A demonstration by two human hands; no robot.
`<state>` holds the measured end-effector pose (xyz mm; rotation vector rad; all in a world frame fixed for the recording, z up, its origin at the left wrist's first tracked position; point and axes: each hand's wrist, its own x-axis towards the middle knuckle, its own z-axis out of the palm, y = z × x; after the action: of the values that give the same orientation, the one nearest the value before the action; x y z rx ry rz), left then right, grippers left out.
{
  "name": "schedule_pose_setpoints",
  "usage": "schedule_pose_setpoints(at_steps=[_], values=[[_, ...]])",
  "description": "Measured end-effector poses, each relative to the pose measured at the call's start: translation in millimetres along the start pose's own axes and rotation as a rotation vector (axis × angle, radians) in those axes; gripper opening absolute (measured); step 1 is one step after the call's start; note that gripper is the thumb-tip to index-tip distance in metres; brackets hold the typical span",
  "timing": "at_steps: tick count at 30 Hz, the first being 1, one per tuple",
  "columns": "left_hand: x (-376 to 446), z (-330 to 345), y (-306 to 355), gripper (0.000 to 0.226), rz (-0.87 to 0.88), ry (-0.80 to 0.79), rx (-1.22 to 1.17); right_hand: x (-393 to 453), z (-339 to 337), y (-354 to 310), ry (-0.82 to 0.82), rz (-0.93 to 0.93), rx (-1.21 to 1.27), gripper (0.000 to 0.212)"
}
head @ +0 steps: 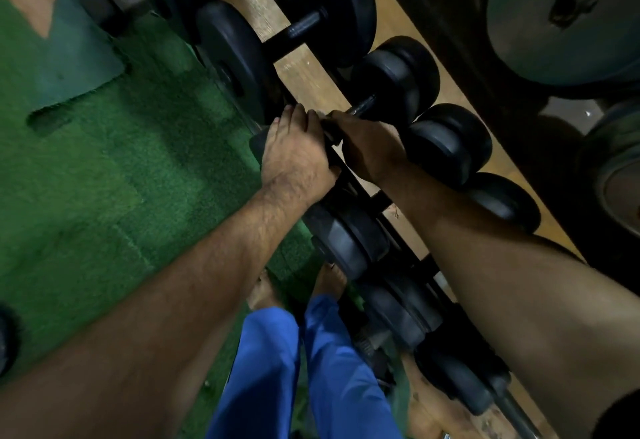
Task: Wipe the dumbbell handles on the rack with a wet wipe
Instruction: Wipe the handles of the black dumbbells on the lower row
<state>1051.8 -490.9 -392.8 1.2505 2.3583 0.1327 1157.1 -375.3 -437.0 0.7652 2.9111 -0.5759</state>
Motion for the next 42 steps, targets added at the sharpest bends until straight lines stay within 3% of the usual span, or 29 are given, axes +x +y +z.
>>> schedule_pose_setpoints(at_steps=[3,6,9,11,16,21,26,29,32,36,42], values=[[3,1,-1,0.094,0.038,0.006,0.015,4,5,22,0.153,0.233,-0.131,0.038],[5,3,-3,0.090,0.052,0.013,0.011,8,22,23,0.137,0.177,-0.330,0.059],[5,2,-2,0.089,0.055,0.007,0.013,18,20,16,0.027,0.210,-0.216,0.047],[5,2,-2,0.089,0.057,-0.004,0.012,20,15,19,0.040,0.233,-0.223,0.043],[4,0,-3,0.089,0.059,-0.012,0.019,1,7,17,0.004,0.256,-0.306,0.062],[5,4,-4,0.084,0.068,0.002,0.008,34,-1,18,-0.097,0.264,-0.215,0.029],[6,2,-8,0.078,0.091,-0.001,-0.001,6,25,11,0.055,0.314,-0.253,0.048],[6,1,-9,0.077,0.098,-0.012,-0.006,-6,34,10,0.187,0.302,-0.122,0.058],[5,1,-10,0.077,0.098,0.000,-0.015,-2,34,4,0.299,0.431,0.309,0.049],[5,3,-10,0.073,0.099,0.014,-0.043,5,34,-25,0.271,0.674,0.338,0.048],[5,0,-9,0.076,0.096,-0.006,-0.032,12,33,-29,0.323,0.942,0.706,0.046]])
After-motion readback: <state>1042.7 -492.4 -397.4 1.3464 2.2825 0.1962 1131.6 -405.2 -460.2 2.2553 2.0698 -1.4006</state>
